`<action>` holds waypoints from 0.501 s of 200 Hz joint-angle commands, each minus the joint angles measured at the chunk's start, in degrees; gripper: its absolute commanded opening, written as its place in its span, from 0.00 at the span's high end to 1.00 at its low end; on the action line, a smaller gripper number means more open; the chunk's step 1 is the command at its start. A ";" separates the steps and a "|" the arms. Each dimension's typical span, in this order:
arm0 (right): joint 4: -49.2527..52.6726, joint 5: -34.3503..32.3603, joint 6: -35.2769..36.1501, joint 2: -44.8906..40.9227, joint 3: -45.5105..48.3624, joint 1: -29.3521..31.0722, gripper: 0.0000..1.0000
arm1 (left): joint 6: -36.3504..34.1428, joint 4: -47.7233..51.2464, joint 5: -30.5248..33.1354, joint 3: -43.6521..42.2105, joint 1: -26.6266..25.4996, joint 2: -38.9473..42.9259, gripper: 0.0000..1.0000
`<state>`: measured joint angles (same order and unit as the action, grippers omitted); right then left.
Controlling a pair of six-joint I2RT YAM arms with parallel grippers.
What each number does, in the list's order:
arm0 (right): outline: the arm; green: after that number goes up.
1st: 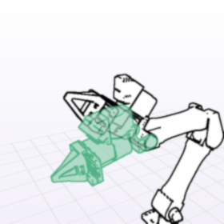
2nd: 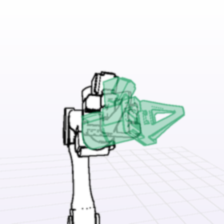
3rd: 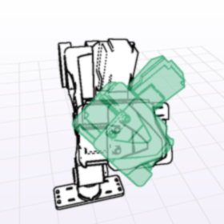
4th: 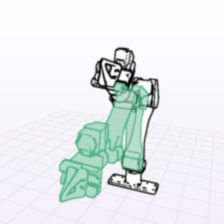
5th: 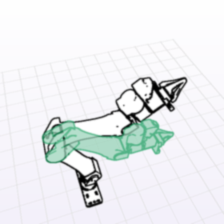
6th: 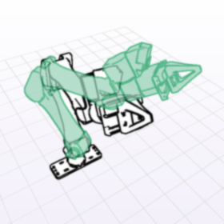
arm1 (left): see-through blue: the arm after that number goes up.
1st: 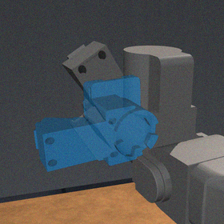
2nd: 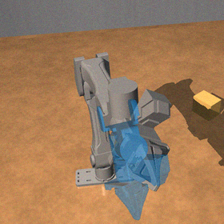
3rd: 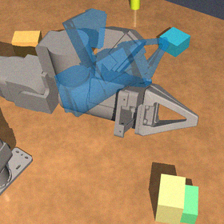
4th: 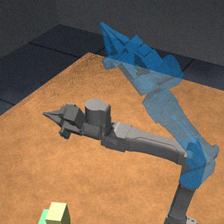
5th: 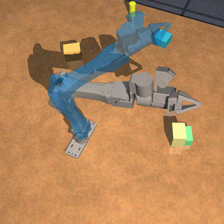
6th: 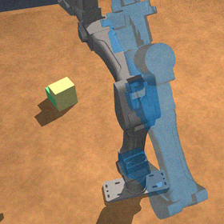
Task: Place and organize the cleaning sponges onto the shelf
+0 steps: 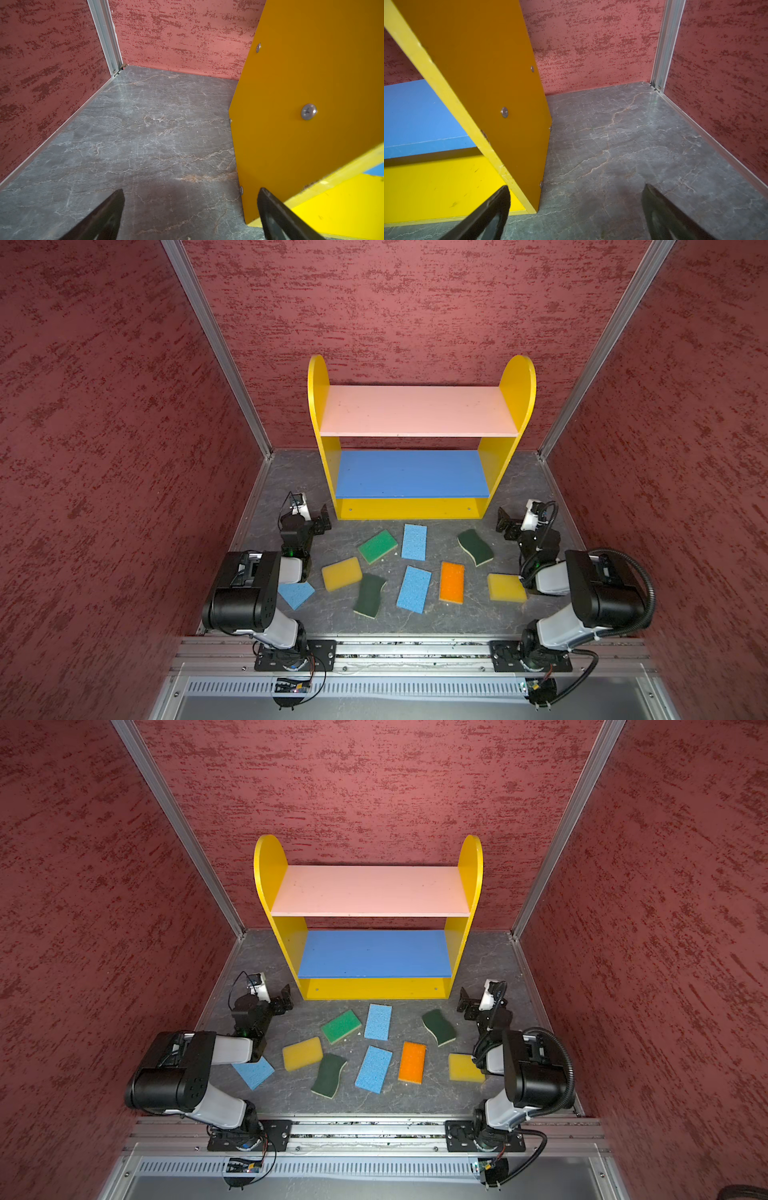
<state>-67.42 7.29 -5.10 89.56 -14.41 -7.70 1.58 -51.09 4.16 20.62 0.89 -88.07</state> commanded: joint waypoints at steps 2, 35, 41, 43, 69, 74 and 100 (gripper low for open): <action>-1.15 -0.96 1.32 -0.75 -0.72 0.40 0.01 | -0.70 -1.37 -0.06 0.49 -0.01 0.07 0.01; -2.39 -1.51 0.87 -0.76 -0.08 0.41 0.01 | 0.45 2.68 0.89 1.60 0.54 2.33 0.01; -3.22 -1.88 0.66 -0.75 0.36 0.41 0.01 | 0.50 3.37 0.81 1.70 0.58 3.02 0.01; -3.57 -2.03 0.63 -0.78 0.49 0.41 0.01 | 0.41 3.61 0.73 1.70 0.60 3.24 0.01; -4.44 -3.53 0.37 -3.27 2.14 0.41 0.01 | -0.22 7.59 1.47 2.02 -0.03 7.95 0.00; -3.52 -3.73 0.28 -4.22 2.10 0.40 0.01 | -0.28 9.02 1.97 2.33 -0.09 9.01 0.01; 4.71 -4.93 0.58 -9.66 -0.11 0.44 0.01 | -1.94 18.26 4.16 5.88 -1.45 13.64 0.01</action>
<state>-67.02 5.32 -5.30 84.51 -12.82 -7.68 1.56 -41.32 5.96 22.90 0.60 -77.93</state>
